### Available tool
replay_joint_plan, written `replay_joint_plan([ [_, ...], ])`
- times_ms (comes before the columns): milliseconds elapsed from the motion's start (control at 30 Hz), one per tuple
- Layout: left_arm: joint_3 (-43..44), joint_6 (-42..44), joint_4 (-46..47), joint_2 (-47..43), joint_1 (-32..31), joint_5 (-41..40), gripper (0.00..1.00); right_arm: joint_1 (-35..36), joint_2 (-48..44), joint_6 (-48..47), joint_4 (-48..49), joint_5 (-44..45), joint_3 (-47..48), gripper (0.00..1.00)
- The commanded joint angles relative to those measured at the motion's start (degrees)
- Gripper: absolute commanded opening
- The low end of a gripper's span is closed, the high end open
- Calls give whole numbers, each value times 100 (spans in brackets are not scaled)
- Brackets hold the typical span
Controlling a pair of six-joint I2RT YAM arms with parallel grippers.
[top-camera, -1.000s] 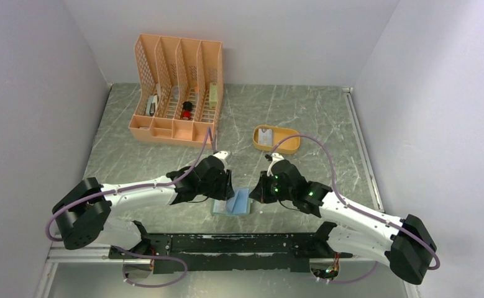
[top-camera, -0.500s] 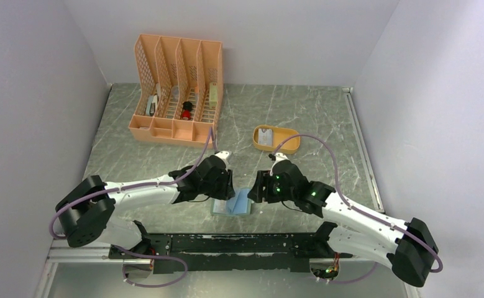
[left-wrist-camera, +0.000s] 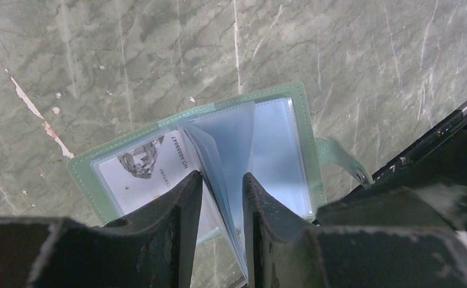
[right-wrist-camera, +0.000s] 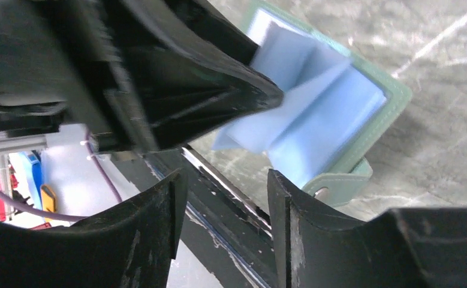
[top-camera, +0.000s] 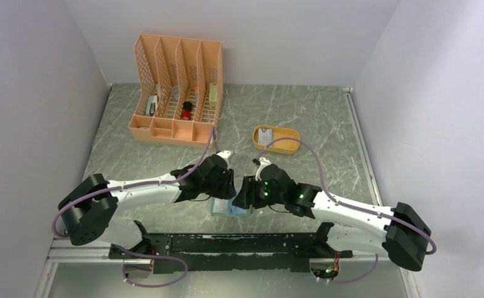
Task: Put the credit cards into the card holder
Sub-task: Turn over the card slot in the card holder.
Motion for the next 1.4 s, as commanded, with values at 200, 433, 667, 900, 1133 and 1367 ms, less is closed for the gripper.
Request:
replay_joint_plan([
  [200, 237, 73, 23, 74, -39, 101, 37, 57, 739, 656, 823, 48, -435, 59],
  [433, 247, 95, -103, -14, -39, 25, 47, 61, 1263, 845, 1013, 295, -700, 60],
  [667, 222, 125, -204, -110, -39, 19, 52, 53, 1344, 1067, 1366, 362, -1081, 60],
  [900, 168, 80, -210, -214, -39, -126, 45, -3, 1172, 1180, 1283, 616, -1346, 55],
  [1133, 176, 108, -287, -282, -39, -219, 37, -58, 978, 1183, 1291, 643, -1622, 38],
  [1367, 184, 119, -317, -201, -39, -267, 34, -67, 914, 1166, 1238, 648, -1702, 34],
])
